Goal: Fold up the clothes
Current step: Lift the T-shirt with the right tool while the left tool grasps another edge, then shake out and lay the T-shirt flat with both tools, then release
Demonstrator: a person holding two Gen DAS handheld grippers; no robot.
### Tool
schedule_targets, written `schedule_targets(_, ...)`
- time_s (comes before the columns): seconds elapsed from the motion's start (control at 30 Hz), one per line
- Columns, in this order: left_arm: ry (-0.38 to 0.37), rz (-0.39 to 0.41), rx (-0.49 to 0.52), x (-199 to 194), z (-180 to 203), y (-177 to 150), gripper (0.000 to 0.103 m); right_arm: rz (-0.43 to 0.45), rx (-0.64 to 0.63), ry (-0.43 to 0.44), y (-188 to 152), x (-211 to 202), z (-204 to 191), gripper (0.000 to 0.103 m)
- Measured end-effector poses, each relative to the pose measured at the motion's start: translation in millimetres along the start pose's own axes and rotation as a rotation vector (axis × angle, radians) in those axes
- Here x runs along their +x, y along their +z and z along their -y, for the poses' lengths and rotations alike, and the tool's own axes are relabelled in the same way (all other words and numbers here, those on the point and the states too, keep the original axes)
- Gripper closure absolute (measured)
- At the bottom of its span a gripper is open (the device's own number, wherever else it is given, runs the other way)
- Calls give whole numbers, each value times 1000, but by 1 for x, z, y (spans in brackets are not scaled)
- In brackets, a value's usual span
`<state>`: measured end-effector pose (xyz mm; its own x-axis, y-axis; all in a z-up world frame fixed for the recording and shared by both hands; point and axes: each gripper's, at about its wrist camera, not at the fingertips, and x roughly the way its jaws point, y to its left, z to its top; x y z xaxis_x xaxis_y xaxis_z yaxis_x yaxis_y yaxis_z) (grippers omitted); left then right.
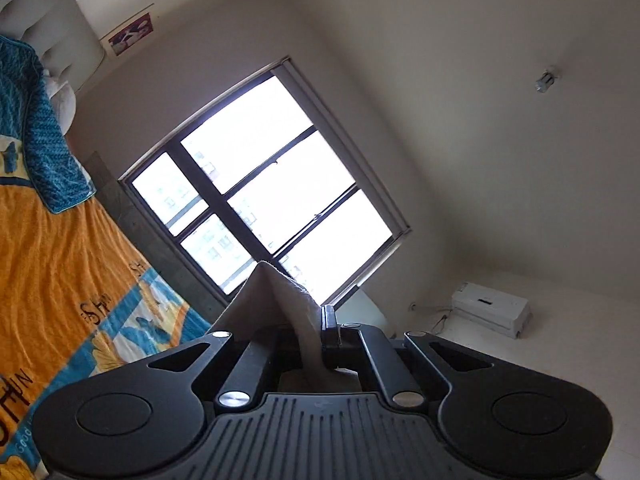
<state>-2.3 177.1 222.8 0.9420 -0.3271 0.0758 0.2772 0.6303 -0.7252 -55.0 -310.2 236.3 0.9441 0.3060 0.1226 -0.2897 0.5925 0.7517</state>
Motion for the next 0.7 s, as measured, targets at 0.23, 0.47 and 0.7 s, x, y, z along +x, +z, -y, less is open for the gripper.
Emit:
schedule_targets(0.23,284,-180,-32,151,-67,22,103,-155,-3,-240,7,178,51,102)
schedule_targets(0.47,134,-71,117,144,-26,48,103,-59,-124,-124,52,198,17,102)
schedule_targets(0.7,320,-292,38,149,-147,-70,103,-291,36,-315,-66,183,164,102)
